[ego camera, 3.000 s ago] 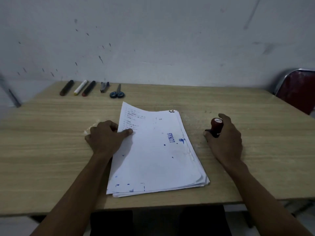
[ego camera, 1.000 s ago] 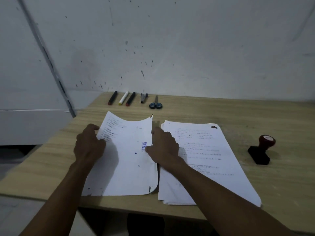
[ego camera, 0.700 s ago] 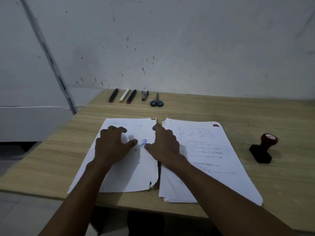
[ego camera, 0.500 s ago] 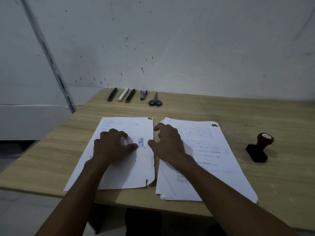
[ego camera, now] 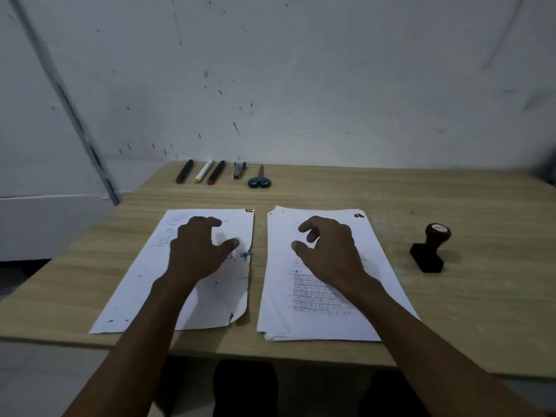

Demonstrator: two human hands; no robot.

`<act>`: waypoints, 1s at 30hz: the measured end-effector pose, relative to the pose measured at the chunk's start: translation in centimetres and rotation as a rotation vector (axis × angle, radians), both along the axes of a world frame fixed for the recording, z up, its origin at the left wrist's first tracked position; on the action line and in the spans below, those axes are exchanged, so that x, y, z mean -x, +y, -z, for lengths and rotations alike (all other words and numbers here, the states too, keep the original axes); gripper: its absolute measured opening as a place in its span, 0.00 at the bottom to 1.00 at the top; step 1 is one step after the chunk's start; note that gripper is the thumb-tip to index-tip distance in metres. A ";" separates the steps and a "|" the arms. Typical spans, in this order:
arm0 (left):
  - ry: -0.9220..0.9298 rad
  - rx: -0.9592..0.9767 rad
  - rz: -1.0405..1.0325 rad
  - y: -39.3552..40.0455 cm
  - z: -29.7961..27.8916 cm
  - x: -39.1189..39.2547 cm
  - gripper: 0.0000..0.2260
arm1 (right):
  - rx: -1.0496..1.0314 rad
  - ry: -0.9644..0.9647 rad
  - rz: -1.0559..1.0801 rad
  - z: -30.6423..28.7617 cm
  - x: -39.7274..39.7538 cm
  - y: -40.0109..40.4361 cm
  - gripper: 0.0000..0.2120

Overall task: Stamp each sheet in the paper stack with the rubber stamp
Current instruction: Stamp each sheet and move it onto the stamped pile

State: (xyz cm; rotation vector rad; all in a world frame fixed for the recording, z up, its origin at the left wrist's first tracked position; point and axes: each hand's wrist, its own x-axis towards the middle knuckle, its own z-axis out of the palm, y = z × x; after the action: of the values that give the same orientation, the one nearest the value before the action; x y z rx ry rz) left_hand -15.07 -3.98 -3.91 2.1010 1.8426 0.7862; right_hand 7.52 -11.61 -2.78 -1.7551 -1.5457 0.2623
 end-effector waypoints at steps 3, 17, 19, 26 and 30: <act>-0.109 -0.087 0.091 -1.2 -0.6 -3.9 0.22 | -0.101 -0.039 0.041 -0.4 -2.2 -1.6 0.11; -0.208 -0.199 0.518 -4.8 0.4 -17.9 0.13 | -0.032 -0.214 0.671 -0.6 -13.6 -6.0 0.29; -0.197 -0.194 0.514 -4.7 0.5 -18.2 0.13 | 0.056 -0.185 0.649 -0.6 -14.5 -5.9 0.32; -0.183 -0.175 0.495 -4.0 1.3 -18.2 0.10 | 0.146 -0.194 0.593 -0.6 -15.6 -5.5 0.20; -0.177 -0.173 0.477 -3.4 1.5 -17.8 0.10 | 0.158 -0.252 0.586 -1.3 -15.3 -5.8 0.18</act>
State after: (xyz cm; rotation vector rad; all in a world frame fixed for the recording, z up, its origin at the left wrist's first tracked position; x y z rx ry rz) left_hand 2.68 -7.40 -5.41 2.3503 1.1489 0.9869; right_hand 22.79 -17.39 -1.44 -2.3479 -1.1224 -0.1390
